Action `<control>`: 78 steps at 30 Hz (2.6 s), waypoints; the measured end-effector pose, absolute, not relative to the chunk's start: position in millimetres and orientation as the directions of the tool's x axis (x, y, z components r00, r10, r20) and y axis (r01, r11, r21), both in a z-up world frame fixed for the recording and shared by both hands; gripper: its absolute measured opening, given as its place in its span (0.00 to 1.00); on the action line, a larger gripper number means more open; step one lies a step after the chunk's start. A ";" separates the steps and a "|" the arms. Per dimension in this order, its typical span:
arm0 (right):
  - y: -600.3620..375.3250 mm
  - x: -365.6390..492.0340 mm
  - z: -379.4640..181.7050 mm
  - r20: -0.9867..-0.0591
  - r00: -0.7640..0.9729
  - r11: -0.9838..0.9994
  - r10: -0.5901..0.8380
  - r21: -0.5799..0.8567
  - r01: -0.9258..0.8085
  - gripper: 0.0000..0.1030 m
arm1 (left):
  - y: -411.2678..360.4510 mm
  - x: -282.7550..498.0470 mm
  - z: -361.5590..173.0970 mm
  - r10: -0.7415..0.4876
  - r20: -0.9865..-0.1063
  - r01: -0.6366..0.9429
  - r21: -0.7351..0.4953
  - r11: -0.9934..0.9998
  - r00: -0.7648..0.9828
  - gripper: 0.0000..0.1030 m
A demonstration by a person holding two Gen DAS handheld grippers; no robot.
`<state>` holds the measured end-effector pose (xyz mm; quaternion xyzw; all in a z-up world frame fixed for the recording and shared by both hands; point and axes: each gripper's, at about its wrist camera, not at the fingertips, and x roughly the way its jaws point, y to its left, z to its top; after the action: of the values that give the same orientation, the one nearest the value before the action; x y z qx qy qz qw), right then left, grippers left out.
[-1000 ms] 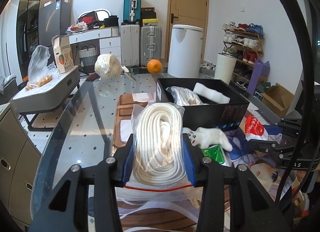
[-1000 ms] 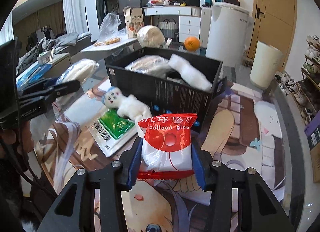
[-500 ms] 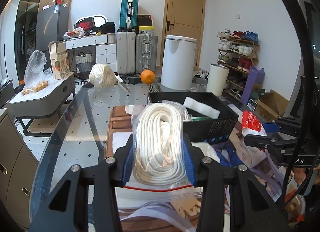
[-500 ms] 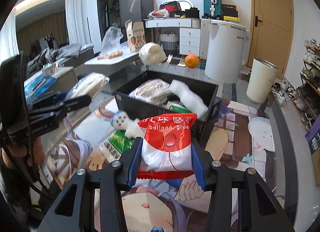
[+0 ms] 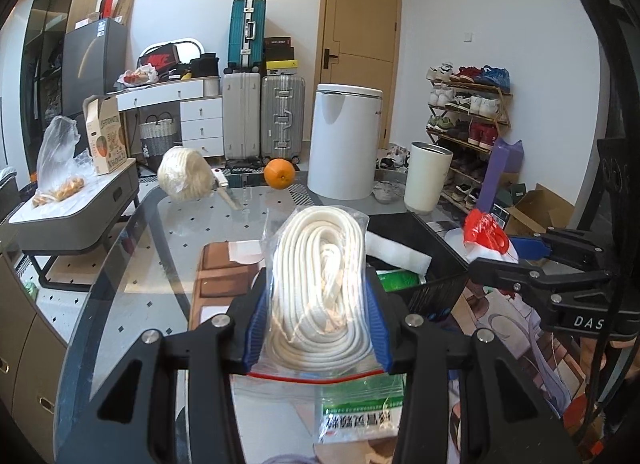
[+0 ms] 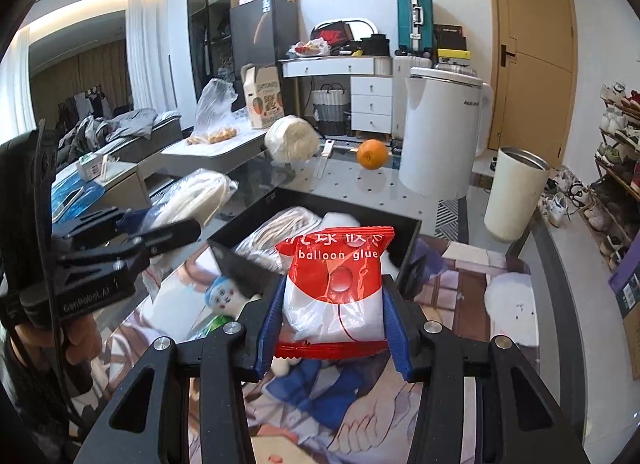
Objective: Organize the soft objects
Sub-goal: 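Lift the rope bag and red packet and carry them over the black box, then lower both held items into the box and open both grippers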
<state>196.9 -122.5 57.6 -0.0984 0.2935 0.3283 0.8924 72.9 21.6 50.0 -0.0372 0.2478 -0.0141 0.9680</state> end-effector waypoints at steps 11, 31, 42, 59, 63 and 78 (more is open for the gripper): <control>-117.2 223.5 54.3 -0.600 0.608 0.773 0.520 0.029 -0.633 0.45 | 23.5 107.0 48.2 -0.053 -0.508 0.012 -0.083 0.996 0.860 0.41; -93.9 254.9 40.8 -0.647 0.574 0.758 0.502 0.009 -0.652 0.45 | 9.2 157.5 34.8 -0.059 -0.580 0.052 -0.029 0.998 0.812 0.41; -81.2 261.4 39.7 -0.667 0.555 0.725 0.498 -0.031 -0.688 0.45 | 7.9 173.8 24.8 -0.051 -0.609 0.054 -0.013 0.998 0.792 0.42; -66.5 265.4 40.9 -0.692 0.492 0.638 0.528 -0.060 -0.768 0.45 | 11.9 174.5 24.2 -0.059 -0.606 0.055 -0.025 0.998 0.794 0.51; -61.9 269.0 39.4 -0.698 0.500 0.633 0.512 -0.087 -0.769 0.45 | 12.9 170.2 27.6 -0.050 -0.601 0.050 -0.016 0.999 0.798 0.53; -80.1 270.8 41.1 -0.686 0.560 0.686 0.464 -0.122 -0.717 0.69 | 30.2 148.6 34.2 -0.026 -0.568 0.007 -0.035 0.999 0.823 0.77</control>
<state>270.8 -80.1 41.1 -0.1982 0.3195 0.3432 0.8607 148.6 30.2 34.2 -0.0159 0.2977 -0.0085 0.9545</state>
